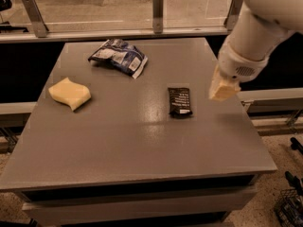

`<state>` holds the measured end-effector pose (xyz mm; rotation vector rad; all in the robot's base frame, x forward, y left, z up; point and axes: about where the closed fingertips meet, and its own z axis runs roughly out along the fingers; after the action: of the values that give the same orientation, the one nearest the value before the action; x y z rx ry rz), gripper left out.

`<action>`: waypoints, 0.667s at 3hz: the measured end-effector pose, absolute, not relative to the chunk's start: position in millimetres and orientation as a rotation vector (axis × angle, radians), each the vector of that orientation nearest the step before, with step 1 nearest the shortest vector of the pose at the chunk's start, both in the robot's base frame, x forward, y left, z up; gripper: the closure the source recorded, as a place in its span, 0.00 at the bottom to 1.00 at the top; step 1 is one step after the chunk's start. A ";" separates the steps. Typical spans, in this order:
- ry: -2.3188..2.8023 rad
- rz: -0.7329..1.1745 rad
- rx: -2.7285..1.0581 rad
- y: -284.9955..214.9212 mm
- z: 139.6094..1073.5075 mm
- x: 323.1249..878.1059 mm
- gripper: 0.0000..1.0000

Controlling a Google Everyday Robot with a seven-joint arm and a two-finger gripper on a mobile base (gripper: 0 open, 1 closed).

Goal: Move rxbar chocolate near blue chip bag

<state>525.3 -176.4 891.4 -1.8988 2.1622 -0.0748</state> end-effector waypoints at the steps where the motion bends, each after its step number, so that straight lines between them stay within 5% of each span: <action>1: 2.306 -0.106 -1.737 -224.1 912.8 518.4 0.60; 2: 2.346 -0.136 -1.699 -245.4 923.9 514.0 0.36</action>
Offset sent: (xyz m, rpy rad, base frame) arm -0.0180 -0.0956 0.0454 -0.0462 0.0056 -0.2351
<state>514.0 -245.4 923.9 -1.6994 2.3459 -0.1356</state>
